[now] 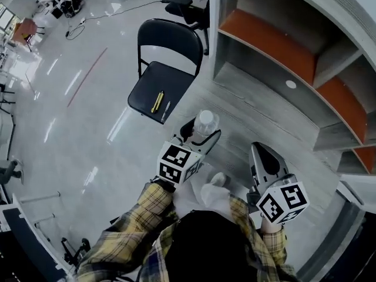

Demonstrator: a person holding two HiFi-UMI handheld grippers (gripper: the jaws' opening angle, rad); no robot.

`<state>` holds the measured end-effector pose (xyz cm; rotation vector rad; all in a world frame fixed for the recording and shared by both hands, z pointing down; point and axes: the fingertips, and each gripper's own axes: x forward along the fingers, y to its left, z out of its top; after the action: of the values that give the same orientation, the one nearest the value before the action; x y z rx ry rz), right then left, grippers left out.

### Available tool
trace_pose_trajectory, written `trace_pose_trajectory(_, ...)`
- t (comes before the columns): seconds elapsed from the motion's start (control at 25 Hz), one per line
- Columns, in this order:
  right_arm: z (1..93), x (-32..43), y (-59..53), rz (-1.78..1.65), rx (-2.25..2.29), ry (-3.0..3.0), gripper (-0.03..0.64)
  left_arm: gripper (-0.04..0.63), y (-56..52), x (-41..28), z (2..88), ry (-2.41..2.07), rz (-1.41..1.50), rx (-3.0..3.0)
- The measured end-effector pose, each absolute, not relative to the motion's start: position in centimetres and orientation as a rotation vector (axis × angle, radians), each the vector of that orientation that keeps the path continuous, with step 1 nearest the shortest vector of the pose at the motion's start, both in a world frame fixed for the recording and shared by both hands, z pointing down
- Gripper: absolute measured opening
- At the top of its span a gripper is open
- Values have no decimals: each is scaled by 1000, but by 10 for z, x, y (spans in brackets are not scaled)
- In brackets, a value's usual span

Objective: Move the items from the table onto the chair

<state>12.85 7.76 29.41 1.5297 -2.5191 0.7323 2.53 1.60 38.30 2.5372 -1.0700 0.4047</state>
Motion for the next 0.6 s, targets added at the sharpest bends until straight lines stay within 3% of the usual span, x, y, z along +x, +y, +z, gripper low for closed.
trace_pose_trajectory(0.6, 337, -162, -66, 848, 1226, -2569, 17, 313, -124, -257, 438, -1243, 474, 2344)
